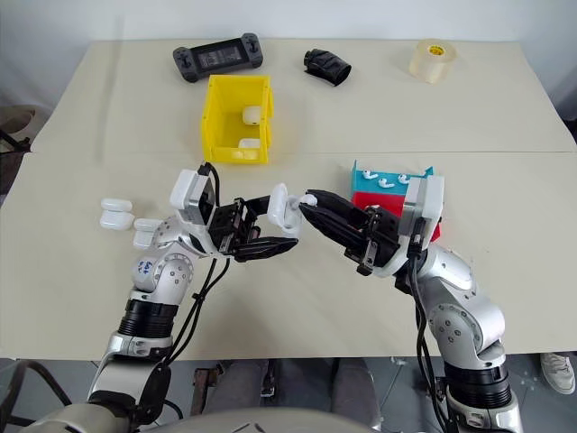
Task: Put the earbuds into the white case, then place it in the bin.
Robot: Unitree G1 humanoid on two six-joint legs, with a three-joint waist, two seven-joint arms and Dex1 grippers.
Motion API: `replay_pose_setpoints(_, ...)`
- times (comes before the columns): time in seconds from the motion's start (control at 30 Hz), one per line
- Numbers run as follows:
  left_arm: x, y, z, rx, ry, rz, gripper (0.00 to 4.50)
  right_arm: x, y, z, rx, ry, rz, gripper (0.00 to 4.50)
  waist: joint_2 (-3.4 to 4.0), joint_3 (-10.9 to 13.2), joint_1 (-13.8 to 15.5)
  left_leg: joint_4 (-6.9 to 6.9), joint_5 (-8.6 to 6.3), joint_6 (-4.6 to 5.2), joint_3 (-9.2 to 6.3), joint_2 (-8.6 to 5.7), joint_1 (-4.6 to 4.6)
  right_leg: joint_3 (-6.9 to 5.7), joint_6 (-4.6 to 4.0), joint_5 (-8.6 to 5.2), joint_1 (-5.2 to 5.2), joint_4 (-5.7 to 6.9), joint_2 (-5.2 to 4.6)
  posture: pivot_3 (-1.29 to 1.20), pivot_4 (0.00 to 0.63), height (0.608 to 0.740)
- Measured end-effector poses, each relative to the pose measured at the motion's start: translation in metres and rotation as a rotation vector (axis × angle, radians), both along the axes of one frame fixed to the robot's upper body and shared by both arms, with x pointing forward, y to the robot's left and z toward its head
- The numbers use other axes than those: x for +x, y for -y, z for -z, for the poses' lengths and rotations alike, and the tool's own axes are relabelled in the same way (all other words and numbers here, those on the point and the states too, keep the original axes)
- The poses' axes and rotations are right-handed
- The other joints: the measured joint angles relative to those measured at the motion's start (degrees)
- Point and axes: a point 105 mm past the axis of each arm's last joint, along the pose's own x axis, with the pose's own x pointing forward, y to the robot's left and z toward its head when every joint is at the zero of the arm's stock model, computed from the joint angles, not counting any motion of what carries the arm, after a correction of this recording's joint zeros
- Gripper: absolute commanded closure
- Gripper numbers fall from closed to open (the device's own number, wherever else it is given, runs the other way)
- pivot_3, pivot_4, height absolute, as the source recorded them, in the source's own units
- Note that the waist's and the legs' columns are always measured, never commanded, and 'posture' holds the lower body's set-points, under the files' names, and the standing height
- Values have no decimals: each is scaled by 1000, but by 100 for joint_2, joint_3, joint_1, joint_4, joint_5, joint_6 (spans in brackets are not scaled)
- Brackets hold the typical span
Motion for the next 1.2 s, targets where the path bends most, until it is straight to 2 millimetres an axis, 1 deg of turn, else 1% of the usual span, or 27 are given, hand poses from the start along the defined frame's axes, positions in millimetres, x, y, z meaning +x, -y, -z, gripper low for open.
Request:
replay_pose_setpoints(0.1, -2, -1, 2, 2, 8, 3, 1572, 1, -1, -1, -43, 3, -20, 3938, 0, 0, 6, 0, 0, 0, -2, 0, -1, -1, 0, 0, 0, 0, 0, 0, 150, 740)
replay_pose_setpoints(0.27, -4, 1, 7, 32, 25, 13, 1572, 2, 0, 3, -97, -21, -46, 3938, 0, 0, 3, 0, 0, 1, -1, 0, -1, -1, 0, 0, 1, -2, -1, 0, 150, 740)
replay_pose_setpoints(0.67, -6, 2, 13, 52, 47, 11, 1572, 3, 2, -1, -246, -72, -92, 3938, 0, 0, 5, 1, 0, 1, -1, 2, -2, -3, 0, 0, 1, -5, -1, 0, 150, 740)
replay_pose_setpoints(0.77, -6, 2, 13, 53, 49, 9, 1572, 3, 1, -2, -254, -93, -99, 3938, -1, 0, 6, 1, 0, 1, -1, 2, -2, -3, 0, 0, 1, -6, -2, 0, 150, 740)
replay_pose_setpoints(0.83, -7, 2, 14, 51, 53, 10, 1572, 3, 1, -2, -257, -103, -104, 3213, -1, 0, 9, 1, 0, 1, -2, 2, -3, -3, 0, 0, 2, -7, -3, 0, 150, 740)
replay_pose_setpoints(0.93, -7, 2, 12, 39, 70, 7, 1572, 2, 2, 4, -286, -145, -114, 2351, -1, 0, 12, 2, -1, 2, -3, 2, -5, -5, 0, 0, 3, -9, -4, 0, 150, 740)
replay_pose_setpoints(0.97, -7, 3, 12, 36, 75, 7, 1572, 2, 3, 4, -288, -148, -113, 1953, -1, 0, 10, 2, -1, 2, -4, 2, -4, -6, 0, 0, 3, -8, -3, 0, 150, 740)
replay_pose_setpoints(1.1, -8, 4, 10, 22, 89, 6, 1572, 2, 5, 3, -293, -151, -108, 649, -1, 0, 11, 3, -1, 2, -3, 2, -5, -6, 0, 0, 3, -9, -3, 0, 150, 740)
replay_pose_setpoints(1.13, -8, 4, 10, 18, 92, 6, 1572, 2, 5, 3, -293, -152, -108, 240, -1, 0, 11, 3, -1, 2, -3, 2, -5, -6, 0, 0, 3, -9, -3, 0, 150, 740)
replay_pose_setpoints(1.17, -9, 5, 9, 14, 95, 6, 1572, 2, 6, 3, -291, -152, -109, 18, -1, 0, 11, 3, -1, 2, -3, 2, -5, -6, 0, 0, 3, -9, -3, 0, 150, 740)
replay_pose_setpoints(1.2, -9, 5, 9, 9, 99, 3, 1572, 2, 6, 3, -290, -154, -112, 18, -1, 0, 11, 3, -1, 2, -3, 2, -5, -6, 0, 0, 3, -9, -3, 0, 150, 740)
